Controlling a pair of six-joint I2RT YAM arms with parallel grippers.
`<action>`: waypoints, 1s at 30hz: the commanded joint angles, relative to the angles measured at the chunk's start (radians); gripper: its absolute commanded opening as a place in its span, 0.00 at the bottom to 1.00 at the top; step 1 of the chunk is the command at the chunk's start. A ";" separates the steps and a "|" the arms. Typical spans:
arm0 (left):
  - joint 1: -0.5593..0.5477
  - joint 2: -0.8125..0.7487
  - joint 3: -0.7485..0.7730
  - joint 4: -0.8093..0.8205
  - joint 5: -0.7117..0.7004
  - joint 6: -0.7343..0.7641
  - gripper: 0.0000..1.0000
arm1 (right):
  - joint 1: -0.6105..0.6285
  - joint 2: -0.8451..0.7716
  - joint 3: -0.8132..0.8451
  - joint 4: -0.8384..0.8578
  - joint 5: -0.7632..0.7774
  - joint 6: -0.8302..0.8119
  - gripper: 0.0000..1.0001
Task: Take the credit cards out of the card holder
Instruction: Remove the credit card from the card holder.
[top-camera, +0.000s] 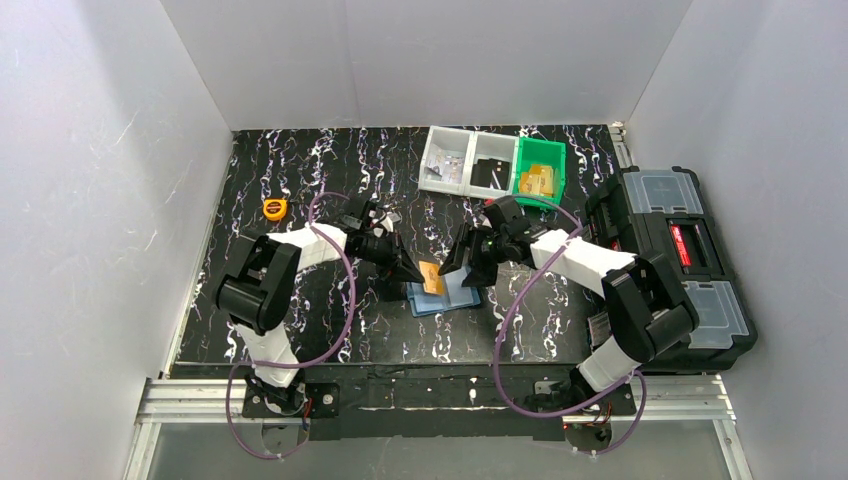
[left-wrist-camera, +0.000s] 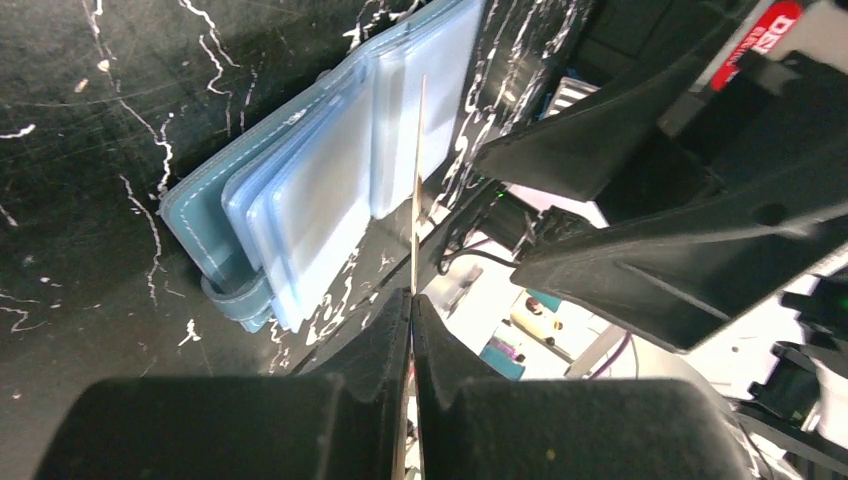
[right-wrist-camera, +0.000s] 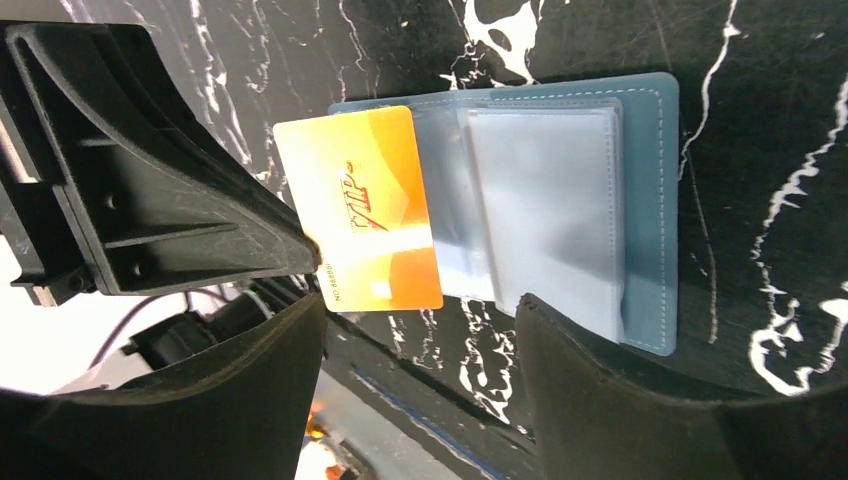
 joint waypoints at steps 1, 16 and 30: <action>0.018 -0.087 -0.024 0.093 0.081 -0.086 0.00 | -0.031 -0.051 -0.078 0.213 -0.142 0.134 0.77; 0.031 -0.100 -0.046 0.319 0.152 -0.293 0.00 | -0.083 -0.040 -0.252 0.677 -0.282 0.469 0.68; 0.031 -0.111 -0.035 0.243 0.165 -0.246 0.06 | -0.110 0.004 -0.307 0.898 -0.322 0.602 0.01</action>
